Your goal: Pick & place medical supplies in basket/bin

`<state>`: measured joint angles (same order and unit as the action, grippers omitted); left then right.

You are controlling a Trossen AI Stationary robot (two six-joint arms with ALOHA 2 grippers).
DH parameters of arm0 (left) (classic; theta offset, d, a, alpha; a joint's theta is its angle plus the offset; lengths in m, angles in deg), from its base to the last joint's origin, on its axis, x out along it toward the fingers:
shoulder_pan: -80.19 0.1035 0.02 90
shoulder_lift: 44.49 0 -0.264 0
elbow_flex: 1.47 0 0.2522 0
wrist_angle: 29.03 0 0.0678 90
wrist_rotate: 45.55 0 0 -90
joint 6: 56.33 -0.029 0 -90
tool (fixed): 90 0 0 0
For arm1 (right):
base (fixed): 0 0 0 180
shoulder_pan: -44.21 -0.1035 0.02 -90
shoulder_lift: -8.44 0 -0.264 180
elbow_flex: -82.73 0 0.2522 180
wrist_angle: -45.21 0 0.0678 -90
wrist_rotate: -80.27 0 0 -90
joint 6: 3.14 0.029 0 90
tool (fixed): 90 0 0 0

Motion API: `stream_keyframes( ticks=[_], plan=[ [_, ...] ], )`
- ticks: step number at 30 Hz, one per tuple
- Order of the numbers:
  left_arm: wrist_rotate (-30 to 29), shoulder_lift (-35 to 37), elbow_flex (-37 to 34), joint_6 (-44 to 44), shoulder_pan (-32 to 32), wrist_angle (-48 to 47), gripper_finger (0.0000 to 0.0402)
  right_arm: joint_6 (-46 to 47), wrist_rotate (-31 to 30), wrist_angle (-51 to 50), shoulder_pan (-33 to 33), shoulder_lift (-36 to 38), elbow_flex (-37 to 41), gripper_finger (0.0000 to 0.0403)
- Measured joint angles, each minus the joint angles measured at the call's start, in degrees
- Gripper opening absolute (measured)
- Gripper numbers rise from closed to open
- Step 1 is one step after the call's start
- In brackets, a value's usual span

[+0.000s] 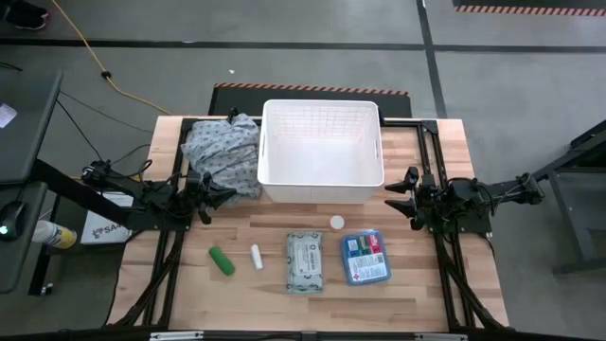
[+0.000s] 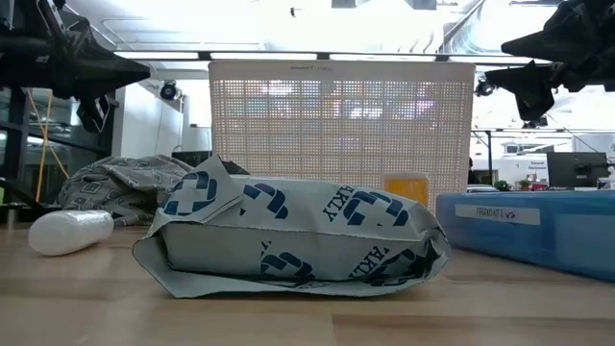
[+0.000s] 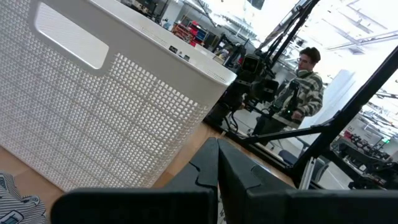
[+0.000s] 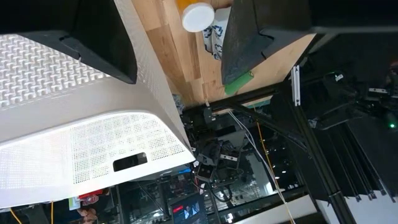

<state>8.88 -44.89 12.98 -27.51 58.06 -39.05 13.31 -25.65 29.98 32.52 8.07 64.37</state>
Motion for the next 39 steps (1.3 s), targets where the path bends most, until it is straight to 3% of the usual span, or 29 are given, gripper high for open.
stream_keyframes(
  ticks=[13,22,34,39],
  plan=[
    [0.4,0.0,3.4,1.5,0.0,0.0,0.0040,0.0,0.0,0.0,0.0,0.0,0.0,0.0221],
    [7.4,0.0,10.4,-4.1,0.0,-0.9,0.0040,4.8,0.3,8.2,0.0,0.0,0.0,0.0222],
    [10.9,-1.4,18.5,-8.0,0.0,-4.3,0.0040,-1.5,18.2,40.8,0.0,-0.1,0.0,0.0224],
    [12.4,-5.8,24.2,-7.6,0.0,-8.5,0.0040,-2.1,22.5,45.6,0.0,-1.6,-0.9,0.0221]
  ],
)
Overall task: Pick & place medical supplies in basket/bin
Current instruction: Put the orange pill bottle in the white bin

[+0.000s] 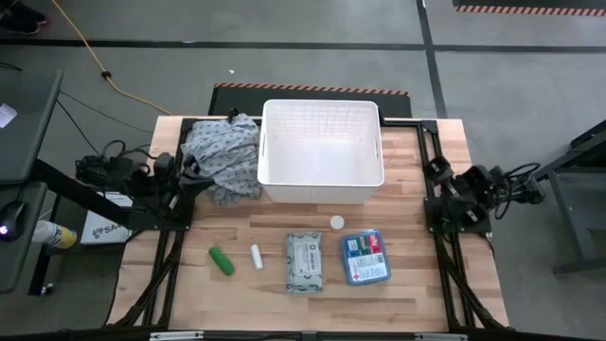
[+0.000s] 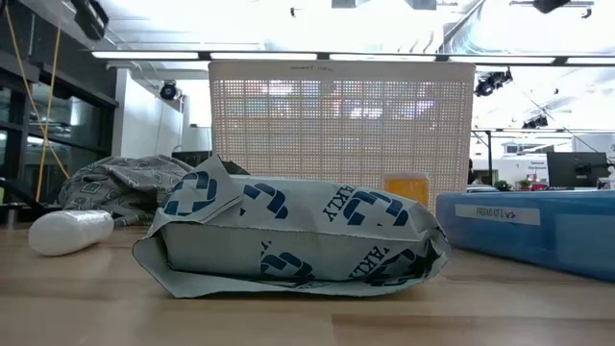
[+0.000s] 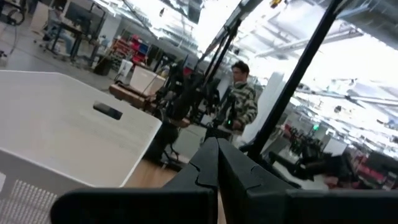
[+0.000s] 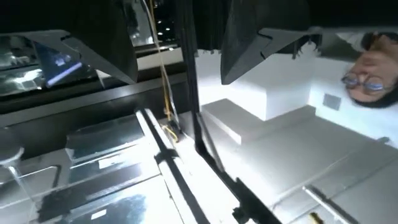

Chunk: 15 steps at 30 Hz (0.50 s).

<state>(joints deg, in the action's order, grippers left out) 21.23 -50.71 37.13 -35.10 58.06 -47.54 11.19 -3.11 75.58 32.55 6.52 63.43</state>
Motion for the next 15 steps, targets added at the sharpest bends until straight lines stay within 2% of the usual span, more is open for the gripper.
stream_keyframes(
  ticks=[8,12,15],
  plan=[
    [1.3,-12.8,14.5,0.2,0.0,-11.4,0.0040,-1.6,0.5,-1.0,0.0,-7.8,-8.2,0.0222],
    [1.3,-19.2,23.3,1.7,0.0,-19.5,0.0040,-5.0,1.9,-5.8,0.0,-14.0,-16.7,0.0220],
    [1.4,-23.4,29.6,3.1,0.0,-25.8,0.0040,-9.0,5.4,-10.8,0.0,-19.5,-24.4,0.0223]
  ],
)
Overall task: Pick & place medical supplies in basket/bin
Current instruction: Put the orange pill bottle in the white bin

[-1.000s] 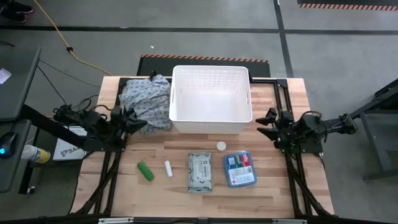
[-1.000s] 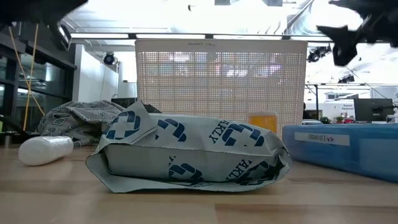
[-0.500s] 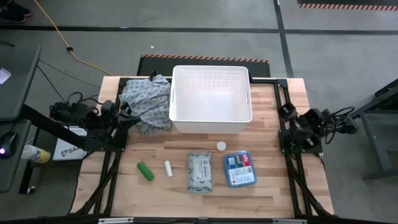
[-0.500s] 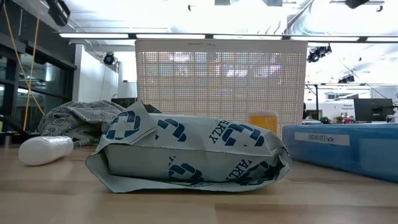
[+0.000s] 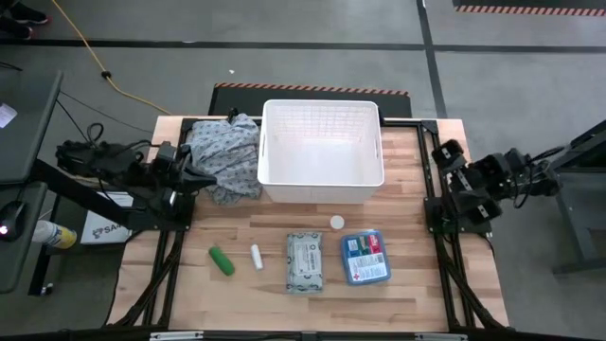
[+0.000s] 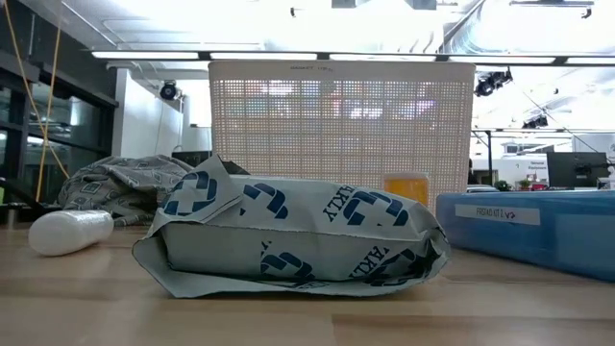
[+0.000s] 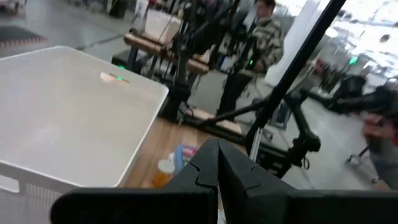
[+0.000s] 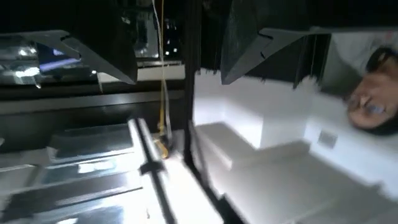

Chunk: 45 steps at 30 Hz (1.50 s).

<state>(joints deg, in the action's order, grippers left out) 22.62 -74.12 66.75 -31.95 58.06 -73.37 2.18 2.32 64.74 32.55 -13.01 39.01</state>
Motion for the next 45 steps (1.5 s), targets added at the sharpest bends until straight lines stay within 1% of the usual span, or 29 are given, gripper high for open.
stream_keyframes(
  ticks=[3,5,8,12,16,21,29,37,45],
  plan=[
    [0.7,-3.5,5.4,0.4,0.0,-4.7,0.0040,-4.3,4.8,-3.0,0.0,-6.3,-7.5,0.0224],
    [1.7,-5.3,8.5,0.4,0.0,-6.5,0.0040,-6.5,6.5,-3.2,0.0,-10.5,-12.1,0.0223],
    [3.7,-7.0,12.0,0.5,0.0,-8.1,0.0040,-7.1,8.0,-3.4,0.0,-16.0,-18.3,0.0221],
    [6.4,-7.6,14.3,0.5,0.0,-8.5,0.0040,-2.2,8.0,-4.2,0.0,-21.3,-24.8,0.0221],
    [8.3,-7.4,14.4,0.5,0.0,-8.6,0.0040,1.2,8.0,-5.0,0.0,-24.4,-28.7,0.0221],
    [8.3,-7.2,14.4,0.5,0.0,-8.6,0.0040,1.2,8.0,-4.8,0.0,-25.8,-30.1,0.0224],
    [8.3,-7.2,14.4,0.4,0.0,-8.6,0.0040,2.1,8.0,-4.7,0.0,-25.8,-30.1,0.0221],
    [8.3,-7.2,14.4,0.4,0.0,-8.6,0.0040,-6.2,7.9,-4.7,0.0,-25.8,-30.1,0.0218],
    [8.3,-7.2,14.4,0.4,0.0,-8.6,0.0040,-7.1,7.9,-4.7,0.0,-25.8,-30.1,0.0220]
  ],
)
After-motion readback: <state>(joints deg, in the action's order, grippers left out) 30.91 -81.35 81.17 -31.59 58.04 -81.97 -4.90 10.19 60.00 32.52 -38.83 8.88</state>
